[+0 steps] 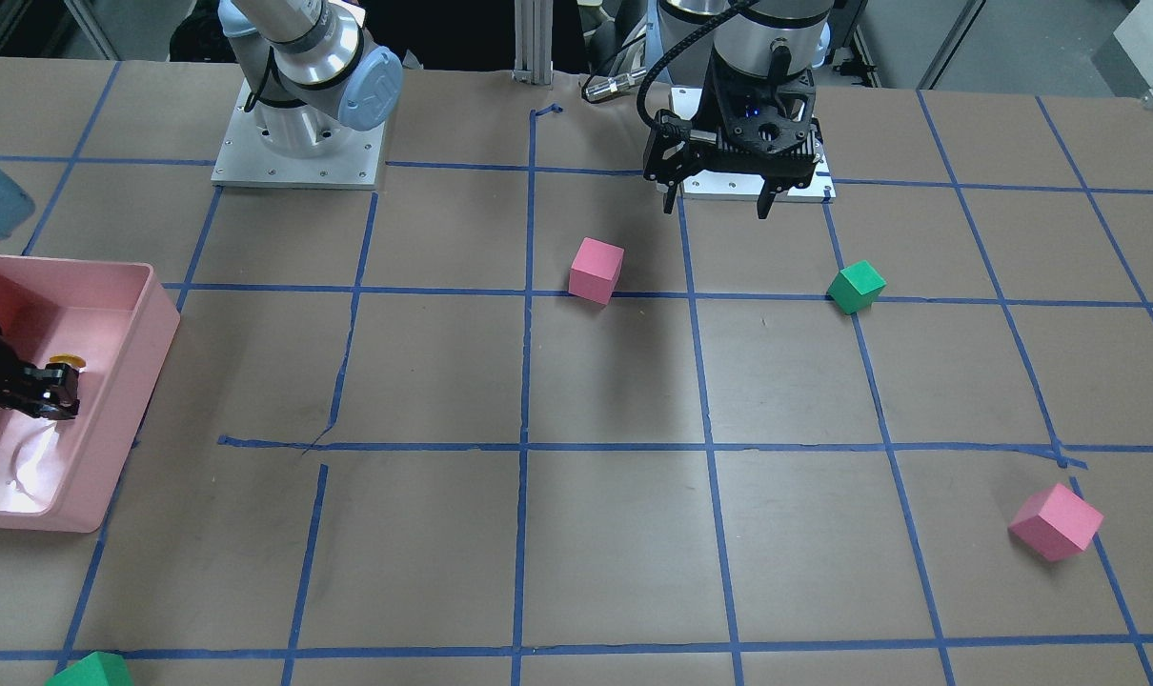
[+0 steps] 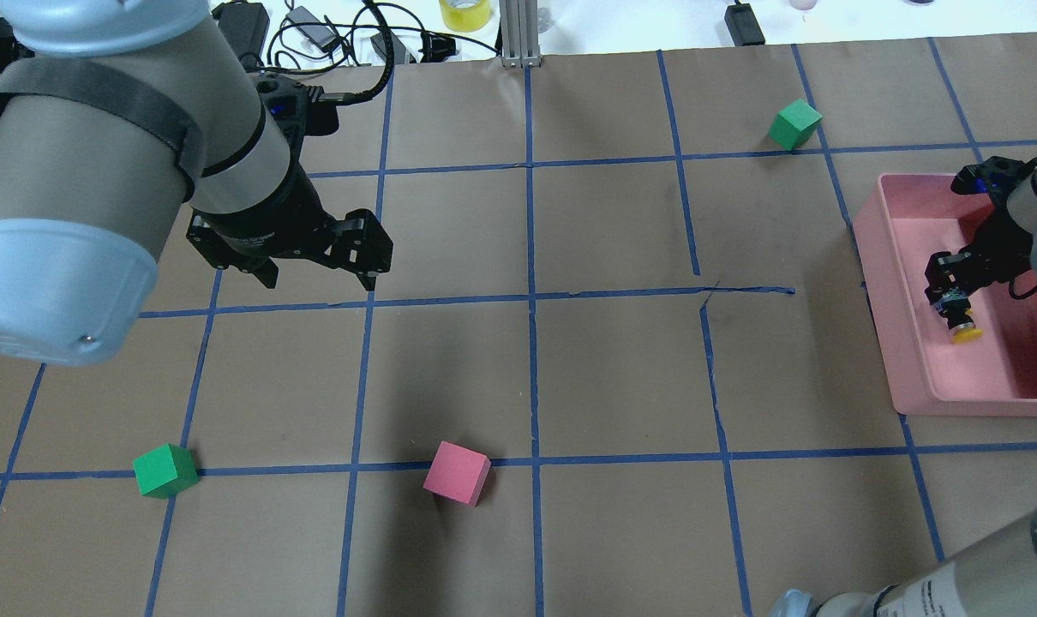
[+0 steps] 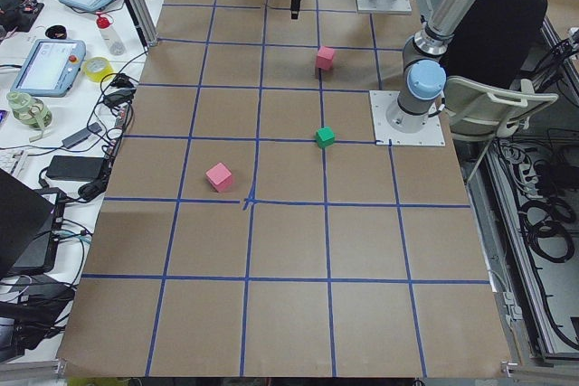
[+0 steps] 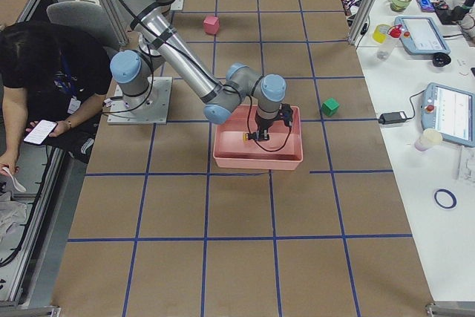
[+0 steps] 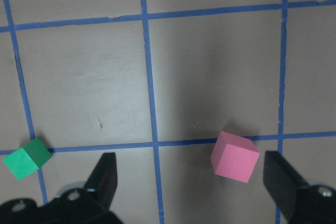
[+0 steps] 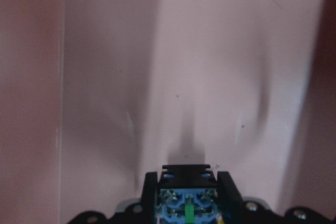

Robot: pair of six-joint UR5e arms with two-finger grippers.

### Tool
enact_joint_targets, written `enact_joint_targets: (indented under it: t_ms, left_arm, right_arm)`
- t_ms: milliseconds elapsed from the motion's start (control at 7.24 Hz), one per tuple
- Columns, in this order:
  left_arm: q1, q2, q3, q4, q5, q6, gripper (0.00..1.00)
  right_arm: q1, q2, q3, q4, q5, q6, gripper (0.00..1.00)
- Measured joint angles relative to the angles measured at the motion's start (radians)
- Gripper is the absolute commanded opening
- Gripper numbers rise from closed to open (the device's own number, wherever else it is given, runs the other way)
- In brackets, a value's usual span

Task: Align button upright
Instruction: 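Lower the right gripper into the tray and grasp the button switch, then lift the button switch out of the tray and carry it toward table center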

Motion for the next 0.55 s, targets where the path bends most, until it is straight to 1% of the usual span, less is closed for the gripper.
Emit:
enact_joint_targets:
  t_ms: [276,553]
  left_arm:
    - [0.000,0.000,0.000,0.001,0.000,-0.001,1.00]
    - [0.000,0.000,-0.001,0.001,0.001,-0.003,1.00]
  right_arm:
    - [0.014,-0.066,-0.047,0.069,0.004,0.019,0.00]
    - [0.096,-0.142,-0.154,0.241,0.002,0.066,0.00]
